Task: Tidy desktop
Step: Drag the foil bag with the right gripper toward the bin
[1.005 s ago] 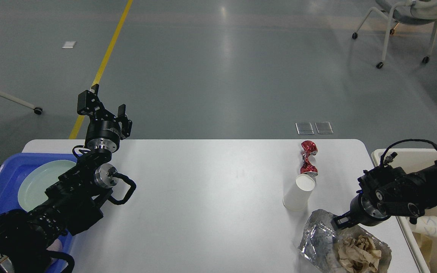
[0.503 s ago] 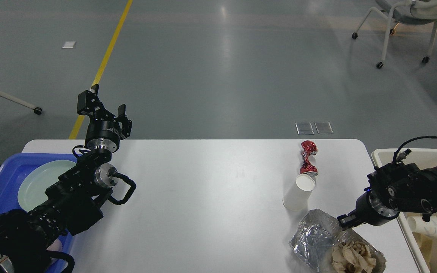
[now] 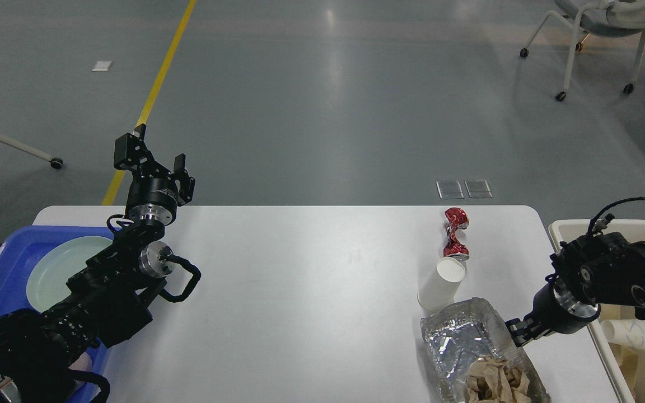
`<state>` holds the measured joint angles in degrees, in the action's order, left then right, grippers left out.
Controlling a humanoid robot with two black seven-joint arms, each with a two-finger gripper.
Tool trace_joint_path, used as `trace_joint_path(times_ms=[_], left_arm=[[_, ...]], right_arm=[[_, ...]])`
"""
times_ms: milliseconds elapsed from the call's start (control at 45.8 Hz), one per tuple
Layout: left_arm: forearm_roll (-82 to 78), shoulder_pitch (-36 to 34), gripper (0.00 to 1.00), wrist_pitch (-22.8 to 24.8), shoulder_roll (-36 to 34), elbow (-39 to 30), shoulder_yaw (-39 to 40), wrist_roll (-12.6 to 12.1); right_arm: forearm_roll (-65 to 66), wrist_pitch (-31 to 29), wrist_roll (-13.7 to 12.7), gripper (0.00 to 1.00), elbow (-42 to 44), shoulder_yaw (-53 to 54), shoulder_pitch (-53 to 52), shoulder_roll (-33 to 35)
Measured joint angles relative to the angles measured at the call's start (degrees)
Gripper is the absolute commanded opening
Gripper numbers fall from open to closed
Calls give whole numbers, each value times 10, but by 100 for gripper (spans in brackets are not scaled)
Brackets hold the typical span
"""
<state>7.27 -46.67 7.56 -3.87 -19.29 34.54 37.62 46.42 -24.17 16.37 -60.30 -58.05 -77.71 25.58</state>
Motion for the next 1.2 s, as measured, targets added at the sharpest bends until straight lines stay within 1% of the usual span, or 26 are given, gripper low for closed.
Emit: trace_joint_path(times_ms=[87, 262, 459, 765, 1202], left_arm=[[0, 0, 100, 0, 0, 0, 0, 0], [0, 0, 100, 0, 0, 0, 0, 0], [0, 0, 100, 0, 0, 0, 0, 0], [0, 0, 100, 0, 0, 0, 0, 0], [0, 0, 100, 0, 0, 0, 0, 0]], right_arm=[[0, -17, 22, 0, -7, 0, -16, 12], [0, -39, 38, 0, -33, 0, -45, 39], [0, -81, 41, 0, -75, 1, -88, 82], [0, -136, 53, 0, -121, -1, -157, 145], [0, -219, 56, 0, -166, 0, -266, 195]])
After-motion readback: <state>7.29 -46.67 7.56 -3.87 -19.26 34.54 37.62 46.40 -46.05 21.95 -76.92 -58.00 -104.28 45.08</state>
